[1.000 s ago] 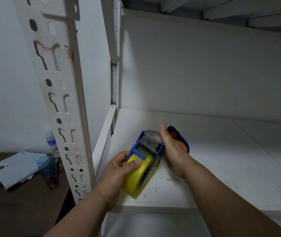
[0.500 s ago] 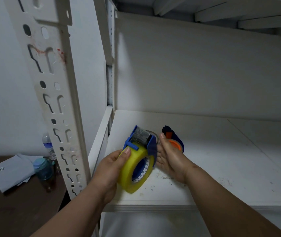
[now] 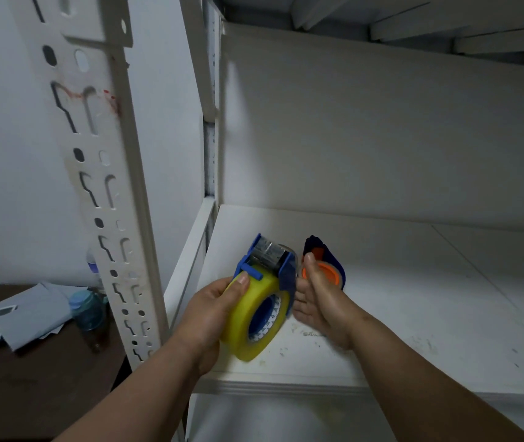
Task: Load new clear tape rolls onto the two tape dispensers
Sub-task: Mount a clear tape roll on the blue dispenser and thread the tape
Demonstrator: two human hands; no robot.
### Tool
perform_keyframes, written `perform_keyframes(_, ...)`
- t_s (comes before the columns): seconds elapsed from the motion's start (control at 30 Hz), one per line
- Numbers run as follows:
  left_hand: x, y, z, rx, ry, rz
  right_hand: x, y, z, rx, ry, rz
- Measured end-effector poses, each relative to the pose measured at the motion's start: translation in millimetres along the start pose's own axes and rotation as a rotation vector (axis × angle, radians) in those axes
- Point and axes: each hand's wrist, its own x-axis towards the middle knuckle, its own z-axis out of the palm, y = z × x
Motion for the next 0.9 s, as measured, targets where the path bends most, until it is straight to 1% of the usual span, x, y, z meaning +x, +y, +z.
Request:
perform_keyframes(0.07, 1.2, 2.8, -0.7, -0.028, 0.018, -0.015, 0.3, 5.4, -0.9, 0.001, 0.020, -0.021)
perform_keyframes(0.17, 3.5, 4.3, 1.4, -0.087, 0.041, -0.064, 2.0, -3.1, 8.4, -0.043, 0.070, -0.118)
perform_keyframes(0.27, 4.2, 3.2, 8.8, -0.168, 0.050, -0.117, 8.5, -1.4, 8.5, -0.127, 0.031, -0.140)
perform_keyframes(0.47, 6.2, 1.4, 24.6, -0.269, 0.138, -0.303, -3.5, 6.6, -9.4, -0.230, -0.010, -0.125)
perform_keyframes(0.57, 8.4, 4.8, 32.2, -0.295, 0.080, -0.357, -7.6, 2.2, -14.8, -0.463, 0.043, -0.140)
perform_keyframes(0.67, 7.1, 8.7, 41.7, -0.313, -0.037, -0.358, -12.1, -0.7, -19.5, -0.645, 0.112, -0.157)
perform_keyframes(0.77, 5.8, 8.5, 51.6, -0.301, -0.130, -0.310, -14.7, 1.2, -27.1, -0.733, 0.197, -0.196)
perform_keyframes(0.9, 9.2, 2.1, 56.5, -0.229, -0.175, -0.298, -21.2, 0.2, -41.4, -0.787, 0.259, -0.194)
